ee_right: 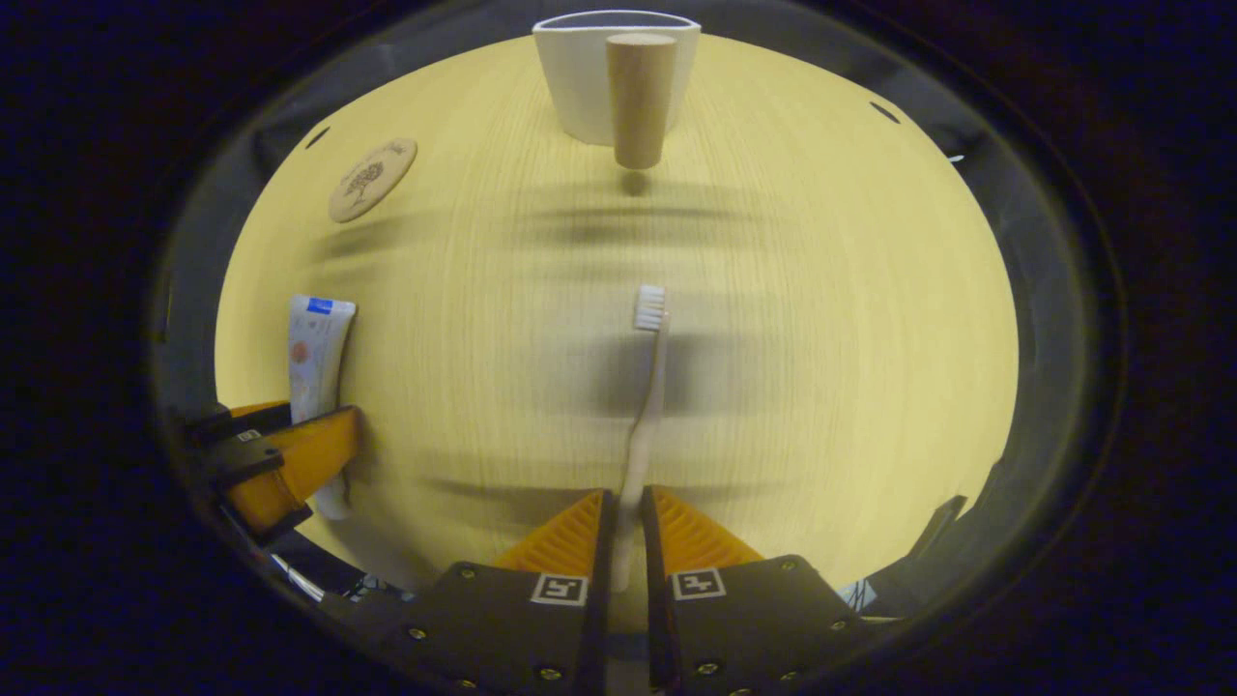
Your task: Put the toothbrush and toothpaste on the desktop into the cup, then pick up the cup and place it on the coaster on the desktop.
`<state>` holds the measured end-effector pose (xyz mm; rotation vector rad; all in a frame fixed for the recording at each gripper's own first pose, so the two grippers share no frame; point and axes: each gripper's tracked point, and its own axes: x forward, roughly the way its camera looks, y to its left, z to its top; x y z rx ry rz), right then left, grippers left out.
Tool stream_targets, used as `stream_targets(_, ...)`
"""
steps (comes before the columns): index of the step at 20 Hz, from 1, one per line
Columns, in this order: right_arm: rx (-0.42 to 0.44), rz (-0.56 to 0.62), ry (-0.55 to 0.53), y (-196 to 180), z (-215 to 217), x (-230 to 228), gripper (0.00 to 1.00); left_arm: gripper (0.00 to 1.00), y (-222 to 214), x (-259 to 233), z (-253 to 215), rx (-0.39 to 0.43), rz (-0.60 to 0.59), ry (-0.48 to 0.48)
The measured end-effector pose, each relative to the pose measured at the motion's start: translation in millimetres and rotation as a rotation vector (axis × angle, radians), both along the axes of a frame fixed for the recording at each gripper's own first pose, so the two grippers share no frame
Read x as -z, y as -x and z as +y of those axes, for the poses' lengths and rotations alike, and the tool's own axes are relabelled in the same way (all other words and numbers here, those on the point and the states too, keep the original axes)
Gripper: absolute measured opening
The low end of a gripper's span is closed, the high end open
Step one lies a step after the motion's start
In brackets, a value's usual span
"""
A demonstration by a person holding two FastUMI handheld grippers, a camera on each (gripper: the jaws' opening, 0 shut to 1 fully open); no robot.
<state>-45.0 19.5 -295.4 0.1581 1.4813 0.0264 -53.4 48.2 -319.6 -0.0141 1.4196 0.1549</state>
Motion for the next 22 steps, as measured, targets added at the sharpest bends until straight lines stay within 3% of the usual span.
stream_targets(1, 0.003, 0.003, -0.008, -0.1, 0.0, -0.3, 0.17, 0.53, 0.3, 0.5, -0.4, 0.0, 0.003, 0.0)
stream_targets(5, 0.036, 0.015, -0.034, -0.6, -2.8, 0.0, 0.12, 0.36, 0.2, 0.5, -1.5, 0.014, 0.006, 0.002)
stream_targets(9, 0.08, 0.013, -0.065, -2.1, -4.2, -3.0, 0.06, 0.33, 0.8, -0.4, 1.6, 0.014, -0.006, -0.001)
stream_targets(11, 0.084, 0.013, -0.068, -2.0, -2.5, -1.0, 0.05, 0.27, 0.0, -1.3, 0.5, 0.02, -0.008, 0.005)
stream_targets(22, 0.088, -0.062, -0.146, -0.9, 17.7, -20.3, 0.05, 0.27, 5.0, -10.3, -4.1, 0.016, -0.054, 0.025)
